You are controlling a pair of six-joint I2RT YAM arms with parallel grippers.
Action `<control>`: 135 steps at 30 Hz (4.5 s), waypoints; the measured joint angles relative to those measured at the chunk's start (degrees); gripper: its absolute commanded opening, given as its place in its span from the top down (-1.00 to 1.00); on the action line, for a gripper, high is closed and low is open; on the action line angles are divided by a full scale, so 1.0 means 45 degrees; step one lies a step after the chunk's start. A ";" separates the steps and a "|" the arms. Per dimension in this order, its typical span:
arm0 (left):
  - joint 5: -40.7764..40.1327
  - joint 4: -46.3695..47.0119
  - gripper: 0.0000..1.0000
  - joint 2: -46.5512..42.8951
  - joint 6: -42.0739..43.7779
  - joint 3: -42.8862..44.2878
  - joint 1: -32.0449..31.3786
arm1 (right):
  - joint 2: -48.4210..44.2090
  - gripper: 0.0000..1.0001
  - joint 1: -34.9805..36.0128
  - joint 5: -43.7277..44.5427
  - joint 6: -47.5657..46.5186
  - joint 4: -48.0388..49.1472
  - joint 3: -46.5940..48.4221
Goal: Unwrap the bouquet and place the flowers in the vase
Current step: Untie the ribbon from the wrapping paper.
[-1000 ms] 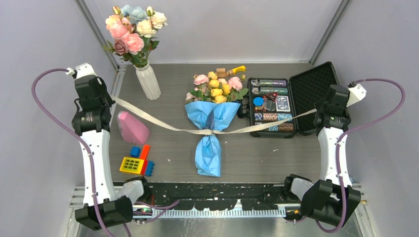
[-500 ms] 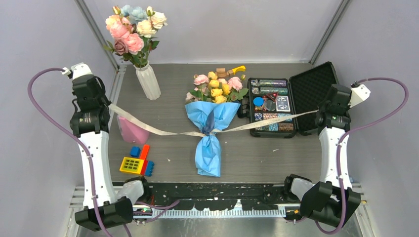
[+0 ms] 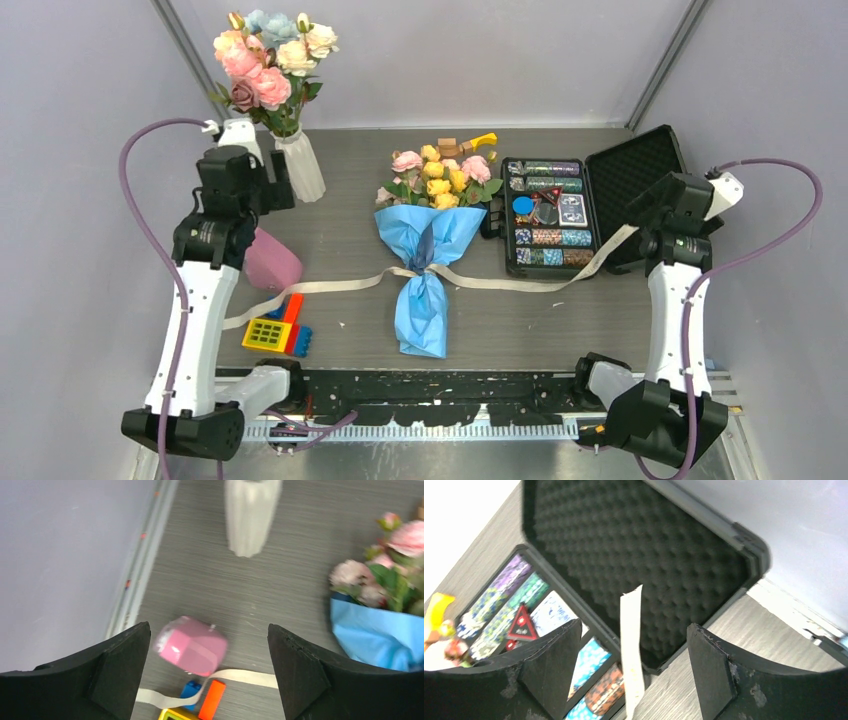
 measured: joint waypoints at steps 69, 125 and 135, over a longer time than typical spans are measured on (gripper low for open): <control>0.7582 0.6173 0.57 0.4945 -0.4386 -0.5833 -0.6484 | 0.5867 0.57 1.3979 -0.5066 0.0937 0.7922 -0.3016; 0.8665 0.5814 -0.55 0.3585 -0.1962 -0.5833 -0.6499 | 0.3419 1.00 1.5144 -0.6402 0.0947 0.6460 -0.4206; 0.9107 0.6319 -0.48 0.4881 -0.1554 -0.5833 -0.6708 | 0.3415 1.00 1.5144 -0.6426 0.1064 0.6533 -0.4221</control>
